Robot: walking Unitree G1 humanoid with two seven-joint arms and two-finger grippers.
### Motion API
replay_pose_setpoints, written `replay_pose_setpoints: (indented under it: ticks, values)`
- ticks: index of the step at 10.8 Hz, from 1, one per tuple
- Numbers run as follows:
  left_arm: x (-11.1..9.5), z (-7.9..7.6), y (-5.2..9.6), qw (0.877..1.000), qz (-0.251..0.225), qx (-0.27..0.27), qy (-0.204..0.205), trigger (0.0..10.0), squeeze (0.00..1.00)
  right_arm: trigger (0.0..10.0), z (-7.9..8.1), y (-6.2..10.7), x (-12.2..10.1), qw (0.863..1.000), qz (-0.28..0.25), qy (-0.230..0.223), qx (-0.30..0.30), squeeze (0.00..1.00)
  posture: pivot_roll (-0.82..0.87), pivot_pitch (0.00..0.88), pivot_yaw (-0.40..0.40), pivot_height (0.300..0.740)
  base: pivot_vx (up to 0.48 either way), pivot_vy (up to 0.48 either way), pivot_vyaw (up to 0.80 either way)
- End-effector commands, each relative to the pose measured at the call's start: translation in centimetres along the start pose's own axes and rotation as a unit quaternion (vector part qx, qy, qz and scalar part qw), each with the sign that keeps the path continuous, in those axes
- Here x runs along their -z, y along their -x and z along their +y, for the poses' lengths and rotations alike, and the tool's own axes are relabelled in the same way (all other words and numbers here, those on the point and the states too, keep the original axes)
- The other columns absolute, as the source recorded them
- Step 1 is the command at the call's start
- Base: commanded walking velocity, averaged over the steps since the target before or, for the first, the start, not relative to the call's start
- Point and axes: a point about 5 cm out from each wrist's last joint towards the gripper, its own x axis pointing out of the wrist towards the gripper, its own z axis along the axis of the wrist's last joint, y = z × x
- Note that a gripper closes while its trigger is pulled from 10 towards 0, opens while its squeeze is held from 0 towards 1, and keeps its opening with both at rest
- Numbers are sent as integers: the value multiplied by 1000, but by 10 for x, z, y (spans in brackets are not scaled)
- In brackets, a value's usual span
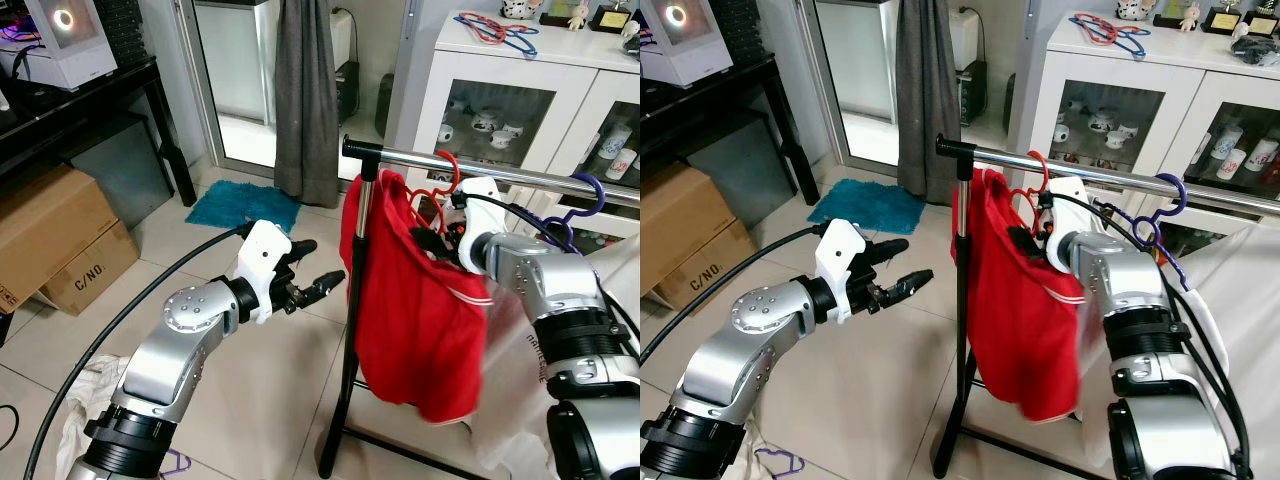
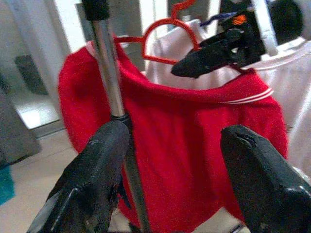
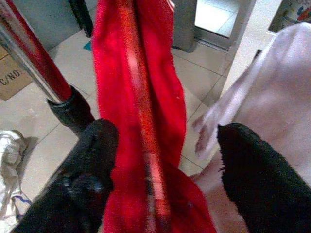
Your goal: Hang hanger
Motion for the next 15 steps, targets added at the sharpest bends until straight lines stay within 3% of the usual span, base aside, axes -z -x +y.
replay_pose_setpoints:
  ticks: [1, 3, 15]
  values:
    - [-3, -2, -2, 1000, 0, 16, -6, 10000, 0, 0, -2, 4, -13, 1000, -15, 2, 3, 0, 35, 0, 44, 740, 0, 0, 0]
    - [-4, -7, -2, 999, -3, 39, -6, 10000, 0, 0, -1, 6, -16, 1000, -21, 0, 0, 0, 34, 0, 46, 740, 0, 0, 0]
    - [-4, -6, -3, 999, -2, 36, -9, 10000, 0, 0, 13, 4, -21, 997, -57, 11, -46, 0, 46, 0, 37, 740, 0, 0, 0]
